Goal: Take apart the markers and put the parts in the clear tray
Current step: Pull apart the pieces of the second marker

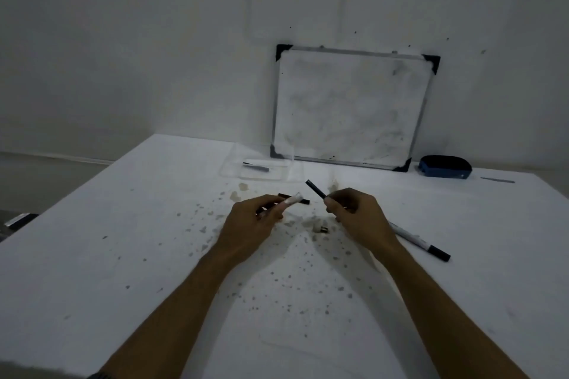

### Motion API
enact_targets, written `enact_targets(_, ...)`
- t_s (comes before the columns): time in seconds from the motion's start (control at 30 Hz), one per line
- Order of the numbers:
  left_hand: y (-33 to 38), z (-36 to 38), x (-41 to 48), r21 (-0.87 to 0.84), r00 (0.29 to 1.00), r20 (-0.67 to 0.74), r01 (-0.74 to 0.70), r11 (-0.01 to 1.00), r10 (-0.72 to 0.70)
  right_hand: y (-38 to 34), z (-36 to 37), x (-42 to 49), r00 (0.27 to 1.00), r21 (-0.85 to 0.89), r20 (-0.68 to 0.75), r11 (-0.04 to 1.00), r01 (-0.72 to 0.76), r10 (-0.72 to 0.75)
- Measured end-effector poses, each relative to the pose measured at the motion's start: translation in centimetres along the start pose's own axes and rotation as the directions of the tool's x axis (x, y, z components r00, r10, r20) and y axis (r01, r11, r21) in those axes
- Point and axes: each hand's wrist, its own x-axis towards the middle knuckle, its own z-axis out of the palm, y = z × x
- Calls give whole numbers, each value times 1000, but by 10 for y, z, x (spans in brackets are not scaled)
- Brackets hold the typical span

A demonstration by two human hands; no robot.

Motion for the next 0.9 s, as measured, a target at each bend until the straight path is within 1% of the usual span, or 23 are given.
enact_targets(0.03,0,1,0,31,1000,3,-24,999,24,7,-6,-8,999,123,1,991,-43,44)
enact_targets(0.07,-1,2,1,57,1000,-12,-29,998,29,15,-10,-16,996,263,7,961,-86,87)
enact_targets(0.1,-1,4,1,67,999,-35,-13,998,15,22,-14,-21,992,417,8,901,-119,128)
enact_targets(0.17,6,11,4,58,999,-44,19,998,-16,27,-20,-21,978,688,4,710,-154,208)
enact_targets(0.23,16,20,6,80,1000,16,-17,997,16,26,-23,-17,968,826,17,541,-155,252)
enact_targets(0.27,20,24,8,91,997,63,-40,995,34,23,-24,-15,966,863,36,480,-158,255)
enact_targets(0.3,22,27,10,80,993,116,-35,996,25,22,-24,-13,966,882,55,441,-165,251)
enact_targets(0.33,24,30,12,37,986,165,6,999,-12,22,-23,-12,966,888,67,426,-172,251)
enact_targets(0.4,23,32,11,-79,976,204,99,992,-81,24,-22,-10,961,878,67,443,-184,268)
enact_targets(0.47,22,33,8,-146,982,175,103,984,-76,26,-21,-8,956,865,46,467,-184,291)
enact_targets(0.53,21,33,7,-178,982,178,95,979,-63,28,-18,-7,950,843,23,505,-185,310)
enact_targets(0.63,20,32,8,-199,974,212,121,973,-78,27,-11,-8,942,820,-9,542,-185,335)
enact_targets(0.77,21,34,6,-147,967,243,110,983,-72,25,-8,-7,927,811,-61,560,-171,371)
enact_targets(0.9,20,36,5,-111,967,242,102,989,-73,25,-3,-9,921,698,-147,698,-161,360)
